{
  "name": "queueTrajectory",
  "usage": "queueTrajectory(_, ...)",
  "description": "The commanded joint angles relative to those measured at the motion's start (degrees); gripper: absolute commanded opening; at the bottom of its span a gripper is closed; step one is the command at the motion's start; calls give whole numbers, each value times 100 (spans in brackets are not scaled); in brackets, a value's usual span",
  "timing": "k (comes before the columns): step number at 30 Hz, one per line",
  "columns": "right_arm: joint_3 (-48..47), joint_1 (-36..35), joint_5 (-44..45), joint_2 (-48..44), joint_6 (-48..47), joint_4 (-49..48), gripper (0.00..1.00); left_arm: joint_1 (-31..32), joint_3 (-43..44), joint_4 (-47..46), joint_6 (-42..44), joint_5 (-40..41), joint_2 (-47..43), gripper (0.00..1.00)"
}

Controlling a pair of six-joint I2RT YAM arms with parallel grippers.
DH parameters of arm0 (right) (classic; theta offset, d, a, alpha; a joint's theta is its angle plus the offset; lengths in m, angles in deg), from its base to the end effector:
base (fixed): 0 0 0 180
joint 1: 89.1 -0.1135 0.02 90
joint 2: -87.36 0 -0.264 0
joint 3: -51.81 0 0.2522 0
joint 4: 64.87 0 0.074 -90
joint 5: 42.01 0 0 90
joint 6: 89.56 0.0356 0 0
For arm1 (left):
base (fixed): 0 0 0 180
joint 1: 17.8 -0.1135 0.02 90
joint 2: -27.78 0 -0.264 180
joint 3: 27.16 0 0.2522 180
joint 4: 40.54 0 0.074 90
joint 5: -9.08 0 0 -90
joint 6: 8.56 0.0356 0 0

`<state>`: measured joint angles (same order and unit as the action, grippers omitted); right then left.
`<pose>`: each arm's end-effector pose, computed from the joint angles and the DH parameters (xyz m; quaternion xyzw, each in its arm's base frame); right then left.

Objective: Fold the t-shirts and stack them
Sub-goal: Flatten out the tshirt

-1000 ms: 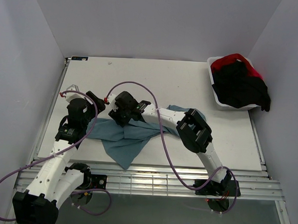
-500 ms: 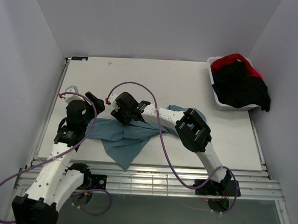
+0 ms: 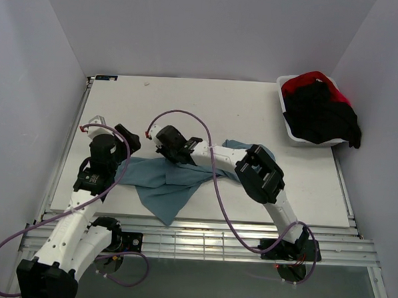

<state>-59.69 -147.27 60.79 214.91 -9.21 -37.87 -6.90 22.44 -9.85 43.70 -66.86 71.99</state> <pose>0.2718 0.4230 0.1789 -0.4717 0.7813 0.0694 0.4029 0.1784 -0.0255 0.2749 -0.2583 0.8004 -0.1245 0.5265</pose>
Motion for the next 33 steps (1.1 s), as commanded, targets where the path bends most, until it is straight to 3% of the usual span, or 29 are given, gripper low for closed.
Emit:
queueTrajectory(1,359,78,1144,-914,-64,-5,8,-9,-102,-49,38,17,0,89)
queueTrajectory(5,1543,385,2345,-2160,147,-14,8,-8,-322,-198,-58,9,88,89)
queueTrajectory(11,2416,1061,3517,-3138,297,223,8,0,-516,-550,-138,-79,571,88)
queueTrajectory(19,3049,1984,3835,-3930,262,302,8,141,-446,-656,38,17,1300,88)
queueTrajectory(33,3120,3804,3765,-4686,25,408,8,457,-279,-182,126,545,1205,88)
